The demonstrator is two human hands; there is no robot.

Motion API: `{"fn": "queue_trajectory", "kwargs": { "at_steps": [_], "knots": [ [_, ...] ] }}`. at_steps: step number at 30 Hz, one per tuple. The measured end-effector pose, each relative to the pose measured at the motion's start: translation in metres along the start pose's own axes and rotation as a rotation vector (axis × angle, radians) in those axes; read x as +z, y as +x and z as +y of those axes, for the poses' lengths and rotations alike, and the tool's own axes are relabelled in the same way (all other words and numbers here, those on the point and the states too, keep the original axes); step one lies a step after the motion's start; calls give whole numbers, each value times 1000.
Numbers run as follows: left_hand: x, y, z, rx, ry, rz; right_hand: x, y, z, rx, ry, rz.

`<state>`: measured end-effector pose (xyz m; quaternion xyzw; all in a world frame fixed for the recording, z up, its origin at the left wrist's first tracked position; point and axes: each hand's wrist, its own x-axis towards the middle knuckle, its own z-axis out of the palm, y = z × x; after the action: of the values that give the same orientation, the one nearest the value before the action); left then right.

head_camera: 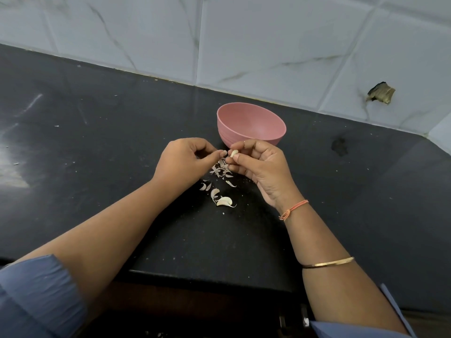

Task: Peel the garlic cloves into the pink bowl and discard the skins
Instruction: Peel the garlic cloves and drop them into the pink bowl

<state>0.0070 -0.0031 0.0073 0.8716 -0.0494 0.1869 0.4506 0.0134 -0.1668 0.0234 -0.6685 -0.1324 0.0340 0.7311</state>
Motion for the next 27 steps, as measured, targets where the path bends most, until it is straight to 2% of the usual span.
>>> {"fn": "queue_trajectory", "kwargs": {
  "at_steps": [9,15,22,27],
  "knots": [
    [-1,-5,6,88,-102,-90,-1,2,3,-74,-120,16],
    [1,-3,4,98,-53,-90,-1,3,3,-107,-146,49],
    [1,6,-3,-5,8,14,-3,6,-6,-307,-207,240],
    [2,10,-8,-26,27,61,-7,18,-16,-433,-494,491]
  ]
}}
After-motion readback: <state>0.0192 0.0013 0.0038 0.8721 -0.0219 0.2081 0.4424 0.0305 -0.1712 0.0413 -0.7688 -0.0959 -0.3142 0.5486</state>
